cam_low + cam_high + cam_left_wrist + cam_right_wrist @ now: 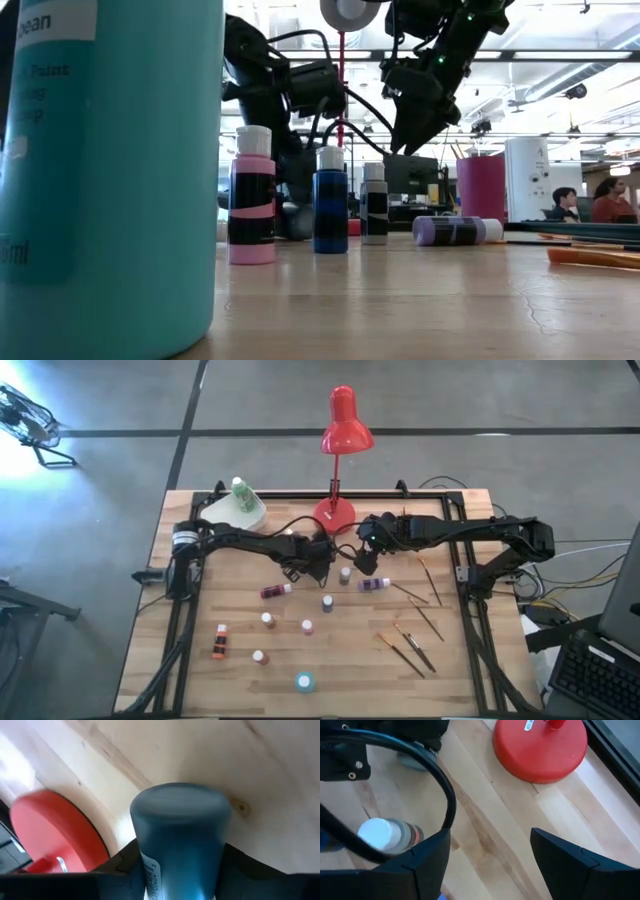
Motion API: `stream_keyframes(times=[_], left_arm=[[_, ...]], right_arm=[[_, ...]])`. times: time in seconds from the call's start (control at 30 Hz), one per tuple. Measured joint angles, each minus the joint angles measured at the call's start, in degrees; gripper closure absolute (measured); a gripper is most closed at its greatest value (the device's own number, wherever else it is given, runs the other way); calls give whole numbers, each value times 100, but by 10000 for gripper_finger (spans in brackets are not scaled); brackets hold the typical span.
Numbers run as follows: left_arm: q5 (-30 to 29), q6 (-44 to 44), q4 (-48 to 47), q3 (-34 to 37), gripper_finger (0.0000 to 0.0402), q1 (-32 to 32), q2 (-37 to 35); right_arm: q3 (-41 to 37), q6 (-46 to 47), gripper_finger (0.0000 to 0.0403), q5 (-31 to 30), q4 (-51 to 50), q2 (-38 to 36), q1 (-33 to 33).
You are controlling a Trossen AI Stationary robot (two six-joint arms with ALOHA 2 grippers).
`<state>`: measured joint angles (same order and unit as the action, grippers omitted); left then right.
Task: Pick & Place Paint Supplies
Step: Put the black paint bottle into the white bin
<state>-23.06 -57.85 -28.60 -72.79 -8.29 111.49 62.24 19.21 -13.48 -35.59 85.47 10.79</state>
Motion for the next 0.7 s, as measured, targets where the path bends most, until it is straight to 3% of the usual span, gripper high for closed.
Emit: stream_keyframes(times=[0.27,0.57,0.7], left_arm=[[-657,494,-256,17,237,212,-537],[-823,1297,-143,117,237,813,-1886],[-1895,697,158,365,237,1349,-2354]], right_arm=[[-2,32,160,-2,-76,-23,2],[-2,258,178,-13,-195,-373,6],[-2,329,173,15,0,-485,18]])
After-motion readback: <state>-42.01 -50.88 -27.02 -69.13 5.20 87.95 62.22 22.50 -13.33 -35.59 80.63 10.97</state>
